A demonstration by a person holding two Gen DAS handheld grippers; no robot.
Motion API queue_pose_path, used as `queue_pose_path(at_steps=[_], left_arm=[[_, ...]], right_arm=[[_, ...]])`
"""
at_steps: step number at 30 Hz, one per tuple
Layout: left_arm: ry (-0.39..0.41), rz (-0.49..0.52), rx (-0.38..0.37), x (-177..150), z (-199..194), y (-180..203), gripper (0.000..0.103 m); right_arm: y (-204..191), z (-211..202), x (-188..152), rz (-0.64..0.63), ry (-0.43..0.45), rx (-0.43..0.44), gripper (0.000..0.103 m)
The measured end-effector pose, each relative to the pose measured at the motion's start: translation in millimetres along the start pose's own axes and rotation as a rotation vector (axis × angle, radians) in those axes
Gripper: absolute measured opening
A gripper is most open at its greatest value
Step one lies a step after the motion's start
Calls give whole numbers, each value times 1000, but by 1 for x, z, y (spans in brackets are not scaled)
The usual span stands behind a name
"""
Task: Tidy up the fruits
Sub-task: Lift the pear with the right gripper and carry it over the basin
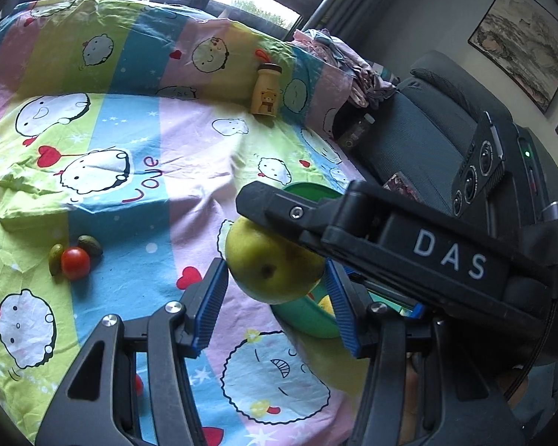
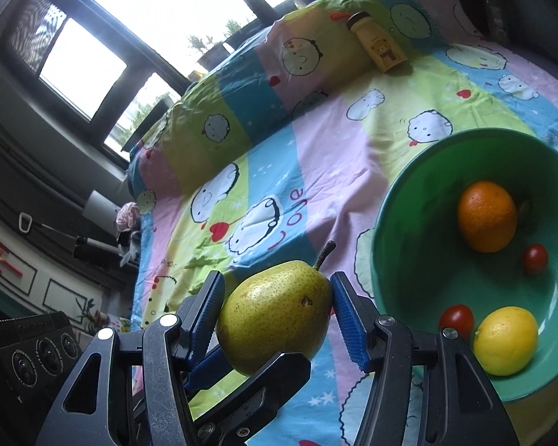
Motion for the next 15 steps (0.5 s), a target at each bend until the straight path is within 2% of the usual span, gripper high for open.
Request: queue_pose_path(at_steps=[10, 15], left_arm=[[-73, 138, -43, 14, 26, 39, 54], [-105, 160, -77, 9, 44, 49, 54]], right_arm=[[34, -32, 18, 102, 102, -12, 61], [56, -37, 20, 151, 105, -37, 61]])
Point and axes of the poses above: each gripper's, at about its wrist camera, not at the fingertips, and z roughly the way its jaws point, y to its right, x to its top, the point moved 4 cm from there along z, roughly the way its jaws point, and after that the axes turned 2 degrees about -x, right-handed, at the moved point
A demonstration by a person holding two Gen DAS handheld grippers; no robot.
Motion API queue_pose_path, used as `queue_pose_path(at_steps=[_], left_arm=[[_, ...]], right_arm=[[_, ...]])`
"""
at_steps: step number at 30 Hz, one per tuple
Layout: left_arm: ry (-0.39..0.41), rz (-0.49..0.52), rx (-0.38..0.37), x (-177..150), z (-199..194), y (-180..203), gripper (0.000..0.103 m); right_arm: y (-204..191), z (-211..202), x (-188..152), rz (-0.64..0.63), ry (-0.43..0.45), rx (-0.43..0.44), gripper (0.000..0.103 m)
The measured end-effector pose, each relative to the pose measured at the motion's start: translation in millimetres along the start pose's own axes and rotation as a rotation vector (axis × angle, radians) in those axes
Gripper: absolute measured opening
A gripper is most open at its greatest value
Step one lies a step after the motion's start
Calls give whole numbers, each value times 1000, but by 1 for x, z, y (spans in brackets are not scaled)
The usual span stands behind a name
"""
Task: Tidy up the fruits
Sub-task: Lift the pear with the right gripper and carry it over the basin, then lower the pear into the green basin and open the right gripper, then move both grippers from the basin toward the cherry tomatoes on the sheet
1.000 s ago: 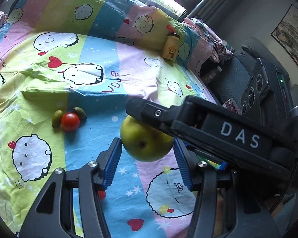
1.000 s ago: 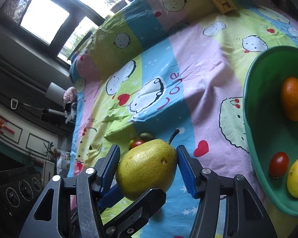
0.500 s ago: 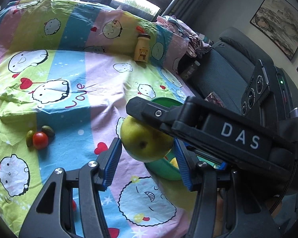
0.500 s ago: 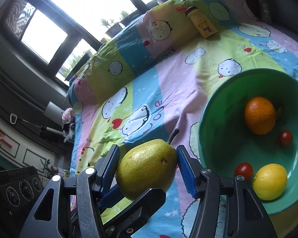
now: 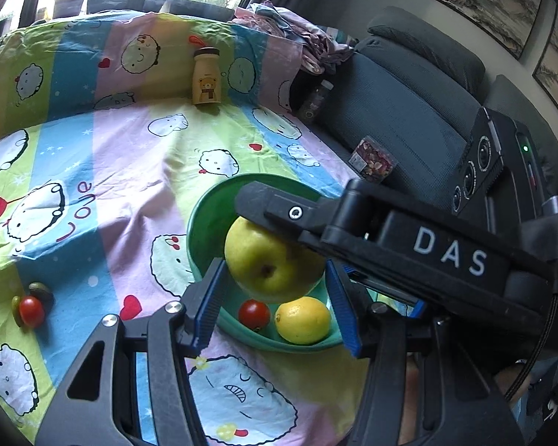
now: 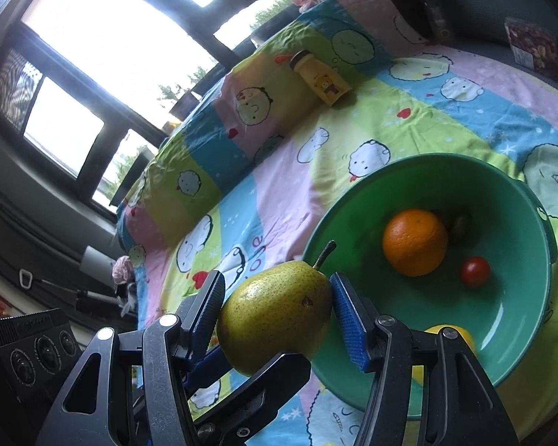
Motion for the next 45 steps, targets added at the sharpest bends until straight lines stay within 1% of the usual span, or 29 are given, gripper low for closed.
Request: queue_pose_path(at_steps=[4, 11, 25, 39, 41, 42, 44, 45], left_arm=[[-35, -14, -40, -2, 18, 1, 54], [-80, -21, -57, -8, 37, 4, 54], [-124, -31, -60, -15, 55, 0, 54], [-113, -43, -44, -16, 55, -3, 54], [-93, -33, -22, -16, 51, -3, 57], [-85, -32, -24, -15, 48, -4, 60], [-73, -44, -40, -15, 42, -5, 74], [-65, -50, -49, -15, 38, -6, 75]], right_arm=[[16, 1, 1, 34, -13, -55, 61], [38, 6, -1, 84, -49, -101, 61], [55, 16, -4, 127, -100, -140, 61], [58, 18, -5, 145, -111, -143, 61], [58, 18, -4, 140, -103, -165, 61], [58, 17, -4, 136, -96, -174, 61], [56, 15, -2, 131, -84, -162, 62], [54, 14, -2, 125, -80, -150, 63]])
Point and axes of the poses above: each gripper's, at about its wrist camera, not at the fingertips, and z roughly the way its jaws point, y to its right, x to its top, the point moved 4 cm from there along z, roughly the way its jaws point, and after that the axes turned 2 degrees about -x, right-handed, at the moved point
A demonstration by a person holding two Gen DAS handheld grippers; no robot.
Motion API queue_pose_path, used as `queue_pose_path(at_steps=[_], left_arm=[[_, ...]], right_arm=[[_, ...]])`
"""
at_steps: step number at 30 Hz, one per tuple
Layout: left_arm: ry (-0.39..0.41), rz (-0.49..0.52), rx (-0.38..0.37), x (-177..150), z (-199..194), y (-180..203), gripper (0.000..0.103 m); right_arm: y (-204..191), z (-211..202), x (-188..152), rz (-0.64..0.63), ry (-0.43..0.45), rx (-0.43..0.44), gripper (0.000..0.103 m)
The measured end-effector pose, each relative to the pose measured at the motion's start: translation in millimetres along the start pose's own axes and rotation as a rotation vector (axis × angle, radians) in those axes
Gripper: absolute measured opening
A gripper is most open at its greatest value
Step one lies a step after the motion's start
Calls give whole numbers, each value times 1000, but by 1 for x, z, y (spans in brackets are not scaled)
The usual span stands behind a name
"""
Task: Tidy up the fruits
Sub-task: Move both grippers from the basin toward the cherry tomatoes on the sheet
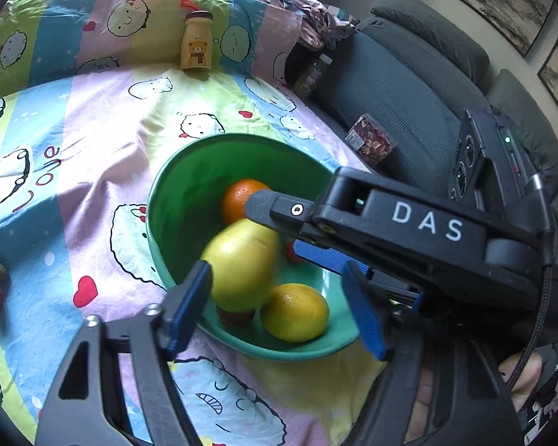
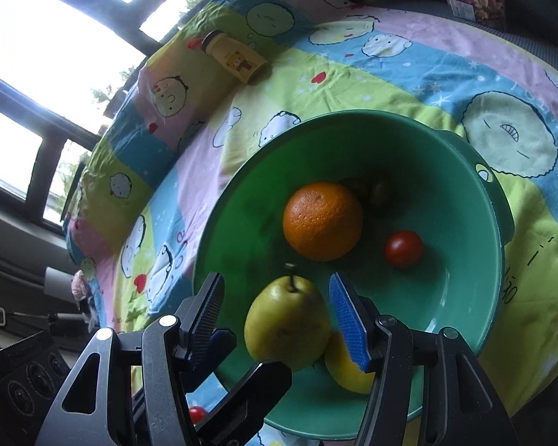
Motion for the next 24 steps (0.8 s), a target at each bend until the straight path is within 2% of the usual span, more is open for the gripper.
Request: queue_pose_path(at_steps=[2, 8, 12, 15, 21, 24], left_arm=[[10, -10, 6, 0, -7, -2, 77], [69, -35, 69, -2, -38, -13, 84], [118, -57, 186, -6, -64, -33, 85], [147, -81, 304, -10, -85, -55, 87], [232, -254, 471, -35, -129, -119, 87], [237, -348, 511, -46, -145, -151, 87]], right_arm=[[-5, -2, -1, -18, 8, 6, 66], [-23, -10, -4, -82, 29, 29, 67], [-38, -13, -8, -126, 35, 52, 68], [-49, -12, -13, -156, 27, 75, 69], [-75, -2, -26, -216, -7, 112, 70], [-89, 7, -34, -248, -40, 140, 71]])
Point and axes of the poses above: each gripper's, at about its wrist camera, not at the fingertips, and z roughly the way its jaws point, y to its right, x to its top, the point moved 4 cm from there along z, roughly the way its jaws point, and after that the axes turned 2 degrees about -x, right-handed, at the moved point
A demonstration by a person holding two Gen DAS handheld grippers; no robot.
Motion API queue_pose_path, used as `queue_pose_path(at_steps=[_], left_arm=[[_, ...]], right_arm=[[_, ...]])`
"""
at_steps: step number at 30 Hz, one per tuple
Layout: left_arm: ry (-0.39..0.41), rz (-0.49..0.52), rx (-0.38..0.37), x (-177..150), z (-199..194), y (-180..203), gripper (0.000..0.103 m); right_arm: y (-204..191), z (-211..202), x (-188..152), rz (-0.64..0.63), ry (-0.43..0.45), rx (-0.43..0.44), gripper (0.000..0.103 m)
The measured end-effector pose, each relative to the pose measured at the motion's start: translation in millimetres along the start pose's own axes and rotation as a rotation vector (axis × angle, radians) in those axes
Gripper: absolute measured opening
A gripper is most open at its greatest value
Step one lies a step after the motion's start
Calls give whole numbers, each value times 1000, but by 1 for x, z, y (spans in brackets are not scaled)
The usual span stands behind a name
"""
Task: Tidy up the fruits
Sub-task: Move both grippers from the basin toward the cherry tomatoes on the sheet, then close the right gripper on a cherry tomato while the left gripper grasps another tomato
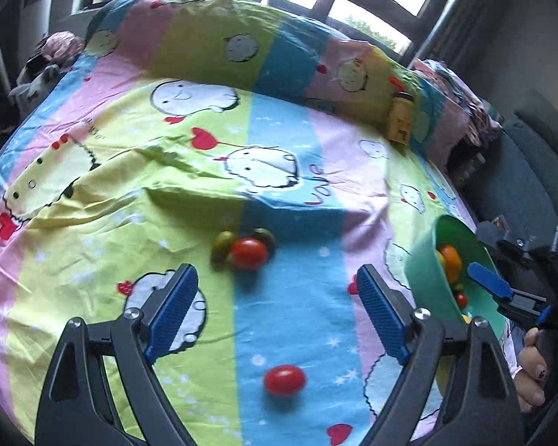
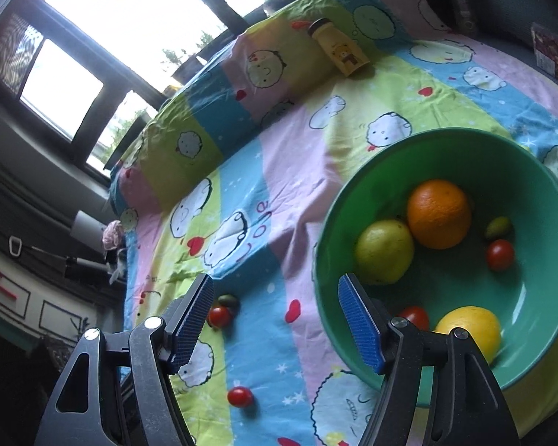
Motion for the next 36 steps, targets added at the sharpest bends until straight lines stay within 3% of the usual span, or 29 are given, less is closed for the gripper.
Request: queue_pose_path(at_steps=[2, 4, 7, 13, 15, 21, 23, 28, 36], left_arm=[[8, -35, 47, 6, -2, -16, 87], [12, -60, 86, 6, -4, -29, 87], [-3, -88, 80, 4, -3, -40, 87], [-118, -80, 114, -6, 6, -45, 85], [-155, -81, 73, -13, 4, -41, 83], [-260, -14, -33, -39, 7, -22, 76], [-310, -24, -63, -46, 13, -19, 68], [-369, -30, -117, -56, 19, -12, 57], [-415, -36, -160, -65, 26, -7, 53]], right_arm=[[-10, 9, -4, -17, -23, 23, 79], [-21, 19, -8, -30, -43, 49, 81], [-34, 37, -14, -46, -84, 75, 81], [-53, 80, -31, -89, -206, 52, 81], [-59, 91, -34, -109, -237, 47, 78], [-81, 126, -40, -205, -328, 72, 57], [-84, 138, -44, -234, -353, 52, 49], [-82, 155, -50, -244, -396, 30, 47], [-78, 169, -46, -239, -417, 51, 47]])
Point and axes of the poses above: each gripper's, at about its wrist camera, not at the fingertips, and z roughly the way its jaws point, y to its right, x to its top, the point moved 4 cm from there along z, roughly the way its jaws point, and after that the axes turned 2 degrees about -x, right-handed, at the moved point
